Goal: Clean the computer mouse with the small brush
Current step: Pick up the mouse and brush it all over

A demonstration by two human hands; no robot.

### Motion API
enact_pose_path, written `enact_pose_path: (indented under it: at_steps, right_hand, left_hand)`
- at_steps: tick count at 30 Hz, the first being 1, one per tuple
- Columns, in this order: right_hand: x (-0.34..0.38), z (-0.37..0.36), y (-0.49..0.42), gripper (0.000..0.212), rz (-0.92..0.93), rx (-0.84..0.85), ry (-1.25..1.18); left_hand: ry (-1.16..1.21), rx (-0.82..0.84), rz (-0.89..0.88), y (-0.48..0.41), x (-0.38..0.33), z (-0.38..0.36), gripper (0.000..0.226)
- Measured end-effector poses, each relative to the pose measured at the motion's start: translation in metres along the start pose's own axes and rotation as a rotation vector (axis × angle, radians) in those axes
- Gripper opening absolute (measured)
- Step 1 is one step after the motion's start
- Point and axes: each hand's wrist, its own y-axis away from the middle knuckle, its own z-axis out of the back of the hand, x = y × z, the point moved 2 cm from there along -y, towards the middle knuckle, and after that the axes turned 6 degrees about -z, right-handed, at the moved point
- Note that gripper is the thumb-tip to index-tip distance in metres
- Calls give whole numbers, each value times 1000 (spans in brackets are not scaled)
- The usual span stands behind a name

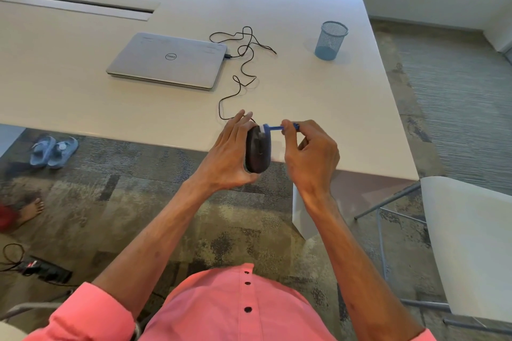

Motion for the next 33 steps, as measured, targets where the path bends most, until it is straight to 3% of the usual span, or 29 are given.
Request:
enact_pose_path:
  at_steps: [8, 10, 13, 17, 19, 22, 27, 33]
  right_hand:
    - [-5, -6, 5, 32, 78, 98, 233]
    - [-8, -4, 5, 32, 53, 147, 222]
    - [-3, -1, 2, 27, 75, 68, 95]
    - [7, -3, -5, 22, 422, 2, 192]
    - [7, -6, -4, 21, 608, 52, 297]
    - [3, -5, -1, 18, 734, 145, 336]
    - [-1, 2, -8, 26, 700, 324, 298]
    - [-1, -1, -20, 17, 514, 126, 215]
  left_hand:
    - [-18, -9, 3, 0, 1, 0, 122]
    - [-19, -5, 6, 0, 2, 0, 122]
    - [-16, -8, 4, 1, 2, -1, 123]
    - [4, -15, -3, 0, -2, -2, 118]
    - [7, -20, 5, -1, -2, -2, 118]
    - [-1, -22, 20, -3, 3, -1, 118]
    - [-4, 0, 21, 0, 8, -5, 115]
    - [28, -7, 7, -2, 13, -2, 122]
